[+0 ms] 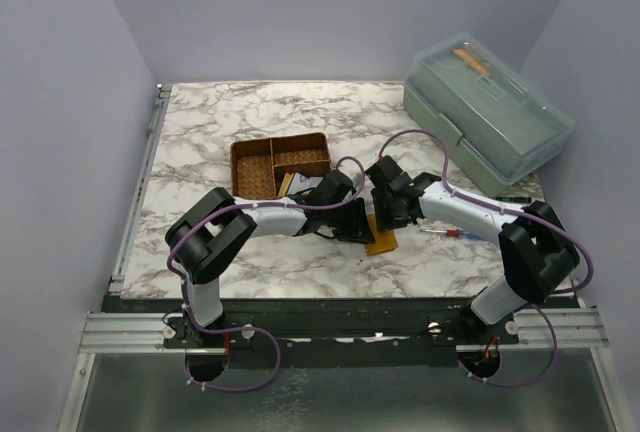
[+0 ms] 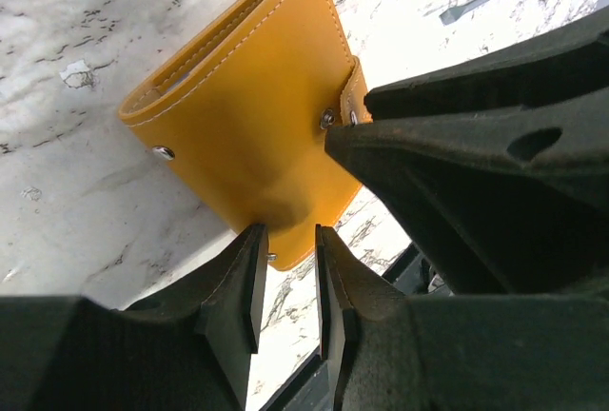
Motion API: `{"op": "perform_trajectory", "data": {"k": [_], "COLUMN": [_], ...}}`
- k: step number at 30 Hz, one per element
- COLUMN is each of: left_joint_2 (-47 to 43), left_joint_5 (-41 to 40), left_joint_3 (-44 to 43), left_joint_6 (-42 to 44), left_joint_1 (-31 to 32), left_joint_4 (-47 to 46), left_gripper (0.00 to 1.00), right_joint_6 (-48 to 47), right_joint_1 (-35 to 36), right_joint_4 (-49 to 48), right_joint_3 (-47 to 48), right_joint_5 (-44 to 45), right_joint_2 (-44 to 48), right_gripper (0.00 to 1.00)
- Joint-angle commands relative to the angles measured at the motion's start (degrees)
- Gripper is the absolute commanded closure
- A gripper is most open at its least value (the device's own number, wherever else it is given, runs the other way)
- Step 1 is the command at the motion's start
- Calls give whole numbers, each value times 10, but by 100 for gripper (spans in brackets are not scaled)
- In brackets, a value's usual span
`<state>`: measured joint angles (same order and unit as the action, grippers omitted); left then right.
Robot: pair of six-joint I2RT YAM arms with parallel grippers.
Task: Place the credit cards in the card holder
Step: Close the card holder at the center of the board.
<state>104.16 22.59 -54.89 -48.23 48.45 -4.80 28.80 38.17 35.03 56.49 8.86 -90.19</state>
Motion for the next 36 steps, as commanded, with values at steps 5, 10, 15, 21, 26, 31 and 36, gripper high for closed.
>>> {"op": "perform_trajectory", "data": {"k": [5,10,15,21,26,31,36], "left_joint_2": [-6,-5,-5,-7,-8,-11,-12], "left_joint_5": [6,6,5,5,5,4,4], "left_joint_3": [8,7,8,8,10,11,14], "left_joint_6": [2,2,2,3,2,2,3], "left_joint_1": [3,2,3,3,3,3,3], "left_joint_4": [-12,-11,-12,-11,-13,-13,-12], "left_gripper": [68,68,68,68,68,68,68], "right_joint_6": [-1,10,23,37,39,40,40], "right_joint_1": [17,17,17,16,14,13,12], "right_joint_4": [36,35,30,7,-18,-34,-44], "right_joint_3": [24,21,20,4,-13,-25,-27], "right_joint_5": [61,60,64,43,20,14,12], "right_joint_2": [-29,-27,-7,21,25,10,10], "right_gripper": [77,90,100,100,100,100,100]}}
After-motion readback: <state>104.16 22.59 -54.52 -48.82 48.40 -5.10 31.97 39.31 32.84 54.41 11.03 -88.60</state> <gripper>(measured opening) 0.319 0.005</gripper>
